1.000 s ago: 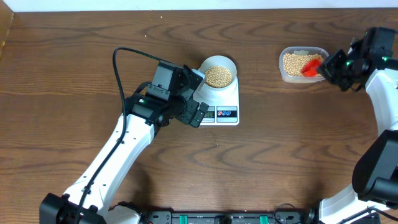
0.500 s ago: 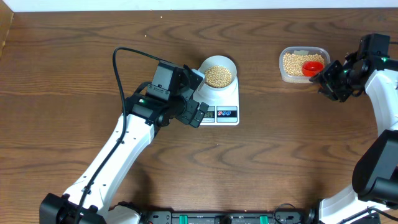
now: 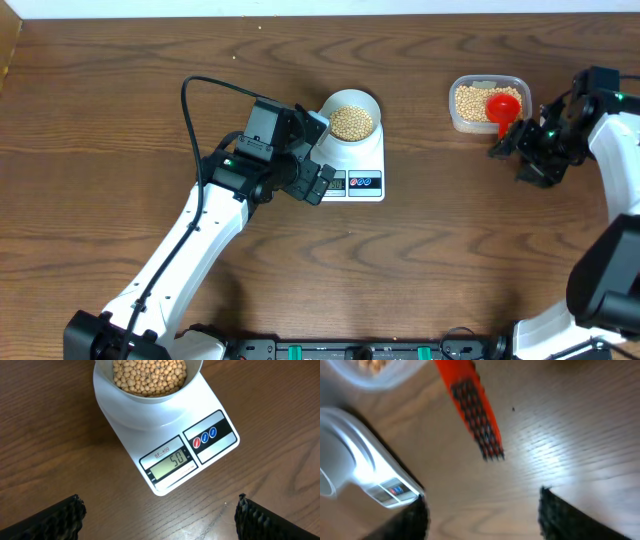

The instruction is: Scoop item into bowl and weigh 50g on scale

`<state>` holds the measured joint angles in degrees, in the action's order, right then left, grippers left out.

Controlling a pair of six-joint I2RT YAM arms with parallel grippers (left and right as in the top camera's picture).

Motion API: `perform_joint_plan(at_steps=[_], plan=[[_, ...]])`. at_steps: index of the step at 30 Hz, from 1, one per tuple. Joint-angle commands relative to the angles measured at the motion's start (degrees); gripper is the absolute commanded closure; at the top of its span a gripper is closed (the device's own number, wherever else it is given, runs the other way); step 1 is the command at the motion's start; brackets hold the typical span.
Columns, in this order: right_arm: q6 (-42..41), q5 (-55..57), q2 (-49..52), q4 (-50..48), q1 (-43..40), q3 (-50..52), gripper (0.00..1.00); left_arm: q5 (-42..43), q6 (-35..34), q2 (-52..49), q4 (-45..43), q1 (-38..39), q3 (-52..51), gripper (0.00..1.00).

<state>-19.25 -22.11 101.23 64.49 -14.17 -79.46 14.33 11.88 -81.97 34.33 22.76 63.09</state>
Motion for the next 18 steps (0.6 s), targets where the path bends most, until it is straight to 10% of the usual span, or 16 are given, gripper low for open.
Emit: perform_joint_plan(at_steps=[1, 18], plan=[[6.36, 3.45, -7.61, 2.12, 0.37, -0.52, 0.26, 0.46, 0.52, 0.0, 0.17, -0.13, 0.0, 0.02], [17.18, 5.92, -47.58, 17.73, 1.14, -0.52, 0.01, 0.46, 0.52, 0.0, 0.17, -0.13, 0.0, 0.02]])
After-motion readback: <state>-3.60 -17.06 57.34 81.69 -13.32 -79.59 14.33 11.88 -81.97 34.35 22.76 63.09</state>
